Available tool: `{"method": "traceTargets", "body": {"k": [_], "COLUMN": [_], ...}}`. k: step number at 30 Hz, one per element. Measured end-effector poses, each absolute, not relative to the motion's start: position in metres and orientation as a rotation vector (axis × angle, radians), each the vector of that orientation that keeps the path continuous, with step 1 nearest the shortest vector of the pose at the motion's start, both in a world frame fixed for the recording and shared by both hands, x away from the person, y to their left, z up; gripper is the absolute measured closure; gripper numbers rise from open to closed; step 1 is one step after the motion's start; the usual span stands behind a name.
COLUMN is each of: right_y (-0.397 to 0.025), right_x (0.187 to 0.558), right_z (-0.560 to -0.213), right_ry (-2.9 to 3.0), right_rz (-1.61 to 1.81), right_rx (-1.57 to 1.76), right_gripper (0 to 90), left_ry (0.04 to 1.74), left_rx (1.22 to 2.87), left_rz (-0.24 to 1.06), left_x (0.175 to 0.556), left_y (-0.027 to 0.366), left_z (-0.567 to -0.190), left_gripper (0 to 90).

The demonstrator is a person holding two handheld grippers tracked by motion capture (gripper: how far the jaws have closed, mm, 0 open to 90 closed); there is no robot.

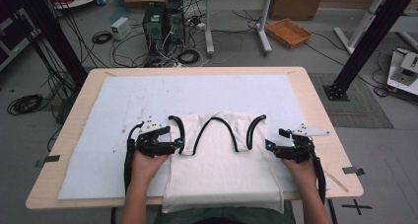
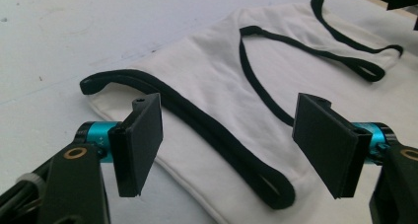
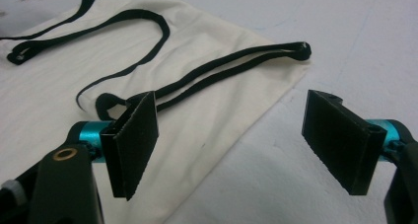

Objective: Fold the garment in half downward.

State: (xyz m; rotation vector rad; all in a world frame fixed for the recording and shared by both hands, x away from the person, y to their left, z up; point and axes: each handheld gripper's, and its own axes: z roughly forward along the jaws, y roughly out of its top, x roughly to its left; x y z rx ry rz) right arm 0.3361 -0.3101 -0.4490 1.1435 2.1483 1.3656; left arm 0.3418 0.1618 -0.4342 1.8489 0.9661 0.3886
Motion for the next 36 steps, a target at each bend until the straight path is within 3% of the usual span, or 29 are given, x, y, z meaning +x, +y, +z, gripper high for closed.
{"method": "traceTargets", "body": {"k": [11,22,26,28,29,30,35,36], "right_y": [-0.312,-0.292,-0.289,-0.291,-0.294,-0.296,-0.301,-0.302], "right_x": [0.392,0.452,0.449,0.447,0.446,0.445,0.443,0.442], "right_z": [-0.428,-0.434,-0.446,-0.447,-0.448,-0.448,-0.447,-0.447], "right_ry": [2.131,2.289,2.331,2.322,2.324,2.329,2.356,2.358], "right_rz": [1.323,1.165,1.09,1.092,1.1,1.097,1.088,1.08], "right_rx": [1.254,1.343,1.332,1.335,1.319,1.313,1.254,1.244], "right_gripper": [26.3,46.0,62.8,68.1,77.1,80.4,84.1,84.1], "left_ry": [1.092,1.236,1.242,1.246,1.251,1.25,1.234,1.218], "left_rx": [1.899,1.859,1.9,1.907,1.947,1.964,1.953,1.93], "left_rz": [0.385,0.382,0.377,0.384,0.41,0.422,0.428,0.392], "left_x": [0.4,0.428,0.431,0.431,0.432,0.432,0.431,0.431], "left_y": [0.161,0.17,0.169,0.168,0.165,0.166,0.17,0.17], "left_z": [-0.431,-0.452,-0.451,-0.45,-0.448,-0.448,-0.448,-0.449], "left_gripper": [27.3,27.8,29.2,32.3,34.3,36.8,56.0,65.5]}}
